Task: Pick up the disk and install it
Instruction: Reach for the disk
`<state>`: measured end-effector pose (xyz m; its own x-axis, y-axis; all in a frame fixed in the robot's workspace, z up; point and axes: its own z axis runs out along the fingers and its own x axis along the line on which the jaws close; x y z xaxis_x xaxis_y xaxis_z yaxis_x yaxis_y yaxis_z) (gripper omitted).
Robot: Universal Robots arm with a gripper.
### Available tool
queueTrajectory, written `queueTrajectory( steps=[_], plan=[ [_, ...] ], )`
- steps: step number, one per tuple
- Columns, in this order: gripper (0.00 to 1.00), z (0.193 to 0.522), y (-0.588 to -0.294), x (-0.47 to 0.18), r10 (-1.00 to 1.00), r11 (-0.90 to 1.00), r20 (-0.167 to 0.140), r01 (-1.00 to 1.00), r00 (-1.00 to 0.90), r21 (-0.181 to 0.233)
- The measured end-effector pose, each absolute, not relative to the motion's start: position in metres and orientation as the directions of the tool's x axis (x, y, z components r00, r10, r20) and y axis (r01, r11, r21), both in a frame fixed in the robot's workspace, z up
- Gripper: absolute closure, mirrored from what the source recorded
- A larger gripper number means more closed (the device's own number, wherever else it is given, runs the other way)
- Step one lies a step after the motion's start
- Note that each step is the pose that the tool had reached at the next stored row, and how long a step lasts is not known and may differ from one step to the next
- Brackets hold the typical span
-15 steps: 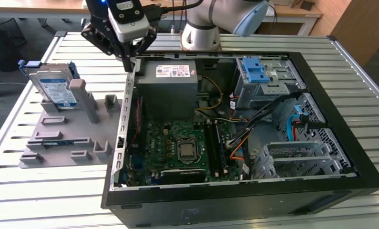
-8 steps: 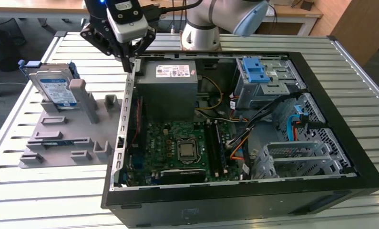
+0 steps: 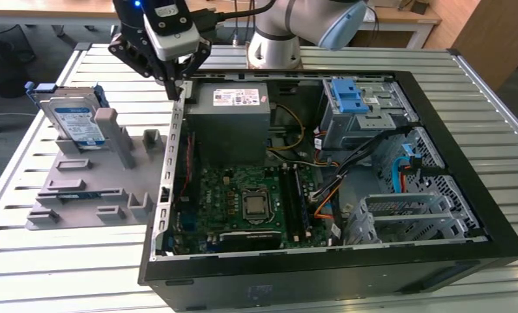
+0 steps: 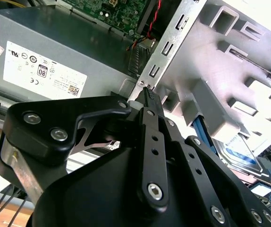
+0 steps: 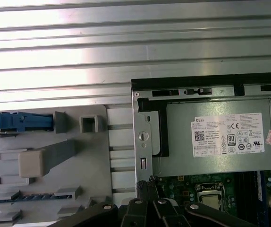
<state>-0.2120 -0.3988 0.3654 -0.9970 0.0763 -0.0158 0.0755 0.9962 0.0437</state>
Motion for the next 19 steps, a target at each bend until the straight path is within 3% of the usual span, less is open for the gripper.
queueTrajectory(
  steps=[19],
  plan=[
    [0.89, 0.3637, -0.3988, -0.2173, 0.076, 0.996, -0.016, 0.076, -0.997, 0.044]
  ],
)
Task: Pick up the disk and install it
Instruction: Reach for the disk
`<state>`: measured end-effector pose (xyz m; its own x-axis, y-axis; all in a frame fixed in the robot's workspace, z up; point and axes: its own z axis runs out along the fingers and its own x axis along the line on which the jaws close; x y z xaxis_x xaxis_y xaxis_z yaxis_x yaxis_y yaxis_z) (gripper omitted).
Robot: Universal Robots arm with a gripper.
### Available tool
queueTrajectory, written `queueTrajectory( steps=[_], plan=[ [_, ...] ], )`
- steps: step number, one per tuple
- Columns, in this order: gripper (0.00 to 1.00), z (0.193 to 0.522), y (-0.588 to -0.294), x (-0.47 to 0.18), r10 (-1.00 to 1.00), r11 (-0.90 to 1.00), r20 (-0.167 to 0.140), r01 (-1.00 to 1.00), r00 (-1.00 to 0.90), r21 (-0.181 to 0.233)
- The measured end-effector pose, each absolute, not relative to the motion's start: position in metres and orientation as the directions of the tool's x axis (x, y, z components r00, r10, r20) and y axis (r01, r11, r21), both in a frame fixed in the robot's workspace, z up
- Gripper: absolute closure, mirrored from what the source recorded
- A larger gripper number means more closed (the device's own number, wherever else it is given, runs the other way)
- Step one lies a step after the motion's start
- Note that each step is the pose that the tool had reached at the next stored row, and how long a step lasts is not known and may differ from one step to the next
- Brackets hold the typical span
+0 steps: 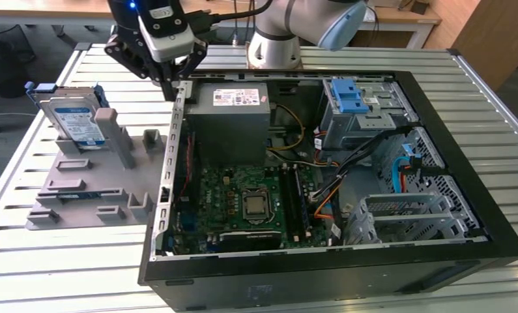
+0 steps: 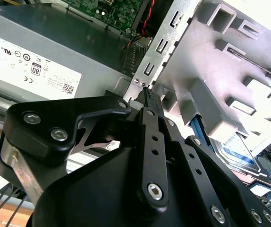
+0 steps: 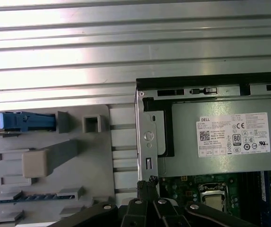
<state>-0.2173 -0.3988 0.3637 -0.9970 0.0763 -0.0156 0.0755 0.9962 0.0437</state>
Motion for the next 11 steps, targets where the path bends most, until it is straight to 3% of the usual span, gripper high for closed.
queueTrajectory(
  steps=[11],
  plan=[
    [0.89, 0.362, -0.396, -0.230, 0.076, 0.996, -0.015, 0.076, -0.997, 0.044]
  ],
)
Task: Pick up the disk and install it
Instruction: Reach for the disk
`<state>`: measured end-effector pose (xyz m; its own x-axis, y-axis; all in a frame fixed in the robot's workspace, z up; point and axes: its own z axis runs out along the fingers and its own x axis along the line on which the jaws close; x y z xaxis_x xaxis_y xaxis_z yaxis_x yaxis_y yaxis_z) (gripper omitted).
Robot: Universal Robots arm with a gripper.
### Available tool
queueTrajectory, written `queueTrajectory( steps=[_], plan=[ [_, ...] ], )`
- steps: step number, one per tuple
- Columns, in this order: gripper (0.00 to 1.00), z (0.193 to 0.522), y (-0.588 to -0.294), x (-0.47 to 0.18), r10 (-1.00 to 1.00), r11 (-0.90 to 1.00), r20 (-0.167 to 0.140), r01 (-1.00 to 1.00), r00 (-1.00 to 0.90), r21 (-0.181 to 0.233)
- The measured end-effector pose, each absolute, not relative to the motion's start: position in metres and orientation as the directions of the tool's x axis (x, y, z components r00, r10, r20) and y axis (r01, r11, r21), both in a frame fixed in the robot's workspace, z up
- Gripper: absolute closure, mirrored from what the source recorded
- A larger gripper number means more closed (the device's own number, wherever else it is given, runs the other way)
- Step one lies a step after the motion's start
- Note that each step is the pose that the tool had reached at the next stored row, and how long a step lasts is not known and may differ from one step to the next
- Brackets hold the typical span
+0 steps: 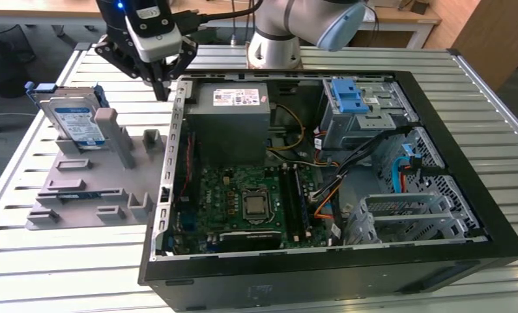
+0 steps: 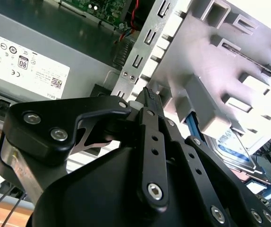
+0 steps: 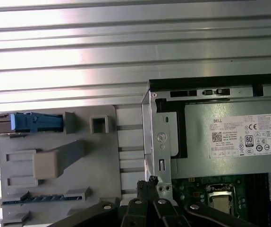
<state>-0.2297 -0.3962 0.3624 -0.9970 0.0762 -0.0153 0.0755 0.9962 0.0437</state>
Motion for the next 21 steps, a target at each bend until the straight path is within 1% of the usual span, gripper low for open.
queueTrajectory(
  steps=[21],
  plan=[
    [0.89, 0.3602, -0.3860, -0.2342, 0.076, 0.996, -0.015, 0.076, -0.997, 0.044]
  ],
)
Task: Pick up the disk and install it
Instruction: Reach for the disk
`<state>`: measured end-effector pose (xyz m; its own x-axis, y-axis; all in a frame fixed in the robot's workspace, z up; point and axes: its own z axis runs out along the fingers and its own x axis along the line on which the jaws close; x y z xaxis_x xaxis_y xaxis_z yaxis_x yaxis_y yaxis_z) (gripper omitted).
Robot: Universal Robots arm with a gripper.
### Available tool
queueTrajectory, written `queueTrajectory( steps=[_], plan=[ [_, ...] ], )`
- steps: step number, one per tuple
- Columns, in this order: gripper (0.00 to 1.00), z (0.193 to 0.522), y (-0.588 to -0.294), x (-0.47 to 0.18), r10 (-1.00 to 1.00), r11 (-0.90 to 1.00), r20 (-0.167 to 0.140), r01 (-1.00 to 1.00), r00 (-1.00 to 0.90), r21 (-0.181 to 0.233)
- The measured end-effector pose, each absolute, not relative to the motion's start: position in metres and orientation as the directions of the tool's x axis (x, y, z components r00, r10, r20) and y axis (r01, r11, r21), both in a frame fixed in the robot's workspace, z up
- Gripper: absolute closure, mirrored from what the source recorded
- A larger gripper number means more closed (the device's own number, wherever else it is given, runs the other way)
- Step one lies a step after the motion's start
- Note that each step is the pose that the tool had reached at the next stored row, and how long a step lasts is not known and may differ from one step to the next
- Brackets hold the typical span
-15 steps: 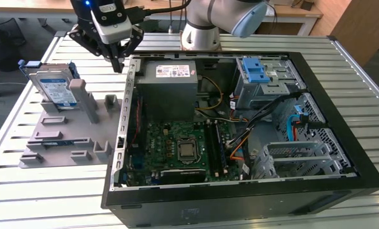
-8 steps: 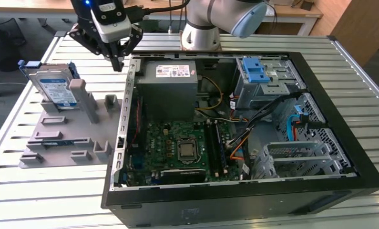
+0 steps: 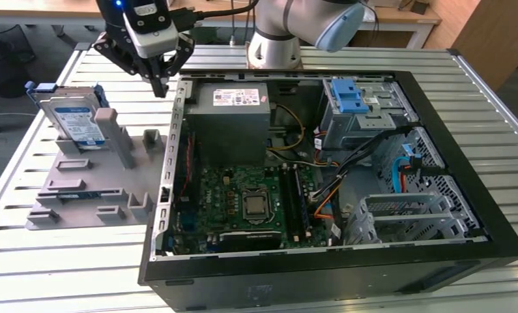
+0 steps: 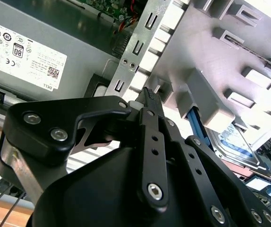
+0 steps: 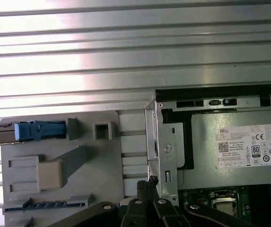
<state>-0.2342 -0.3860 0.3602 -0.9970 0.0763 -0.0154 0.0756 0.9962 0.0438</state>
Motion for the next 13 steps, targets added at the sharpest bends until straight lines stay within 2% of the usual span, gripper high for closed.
queueTrajectory(
  steps=[13],
  plan=[
    [0.89, 0.3592, -0.3831, -0.2362, 0.076, 0.996, -0.015, 0.076, -0.997, 0.044]
  ],
)
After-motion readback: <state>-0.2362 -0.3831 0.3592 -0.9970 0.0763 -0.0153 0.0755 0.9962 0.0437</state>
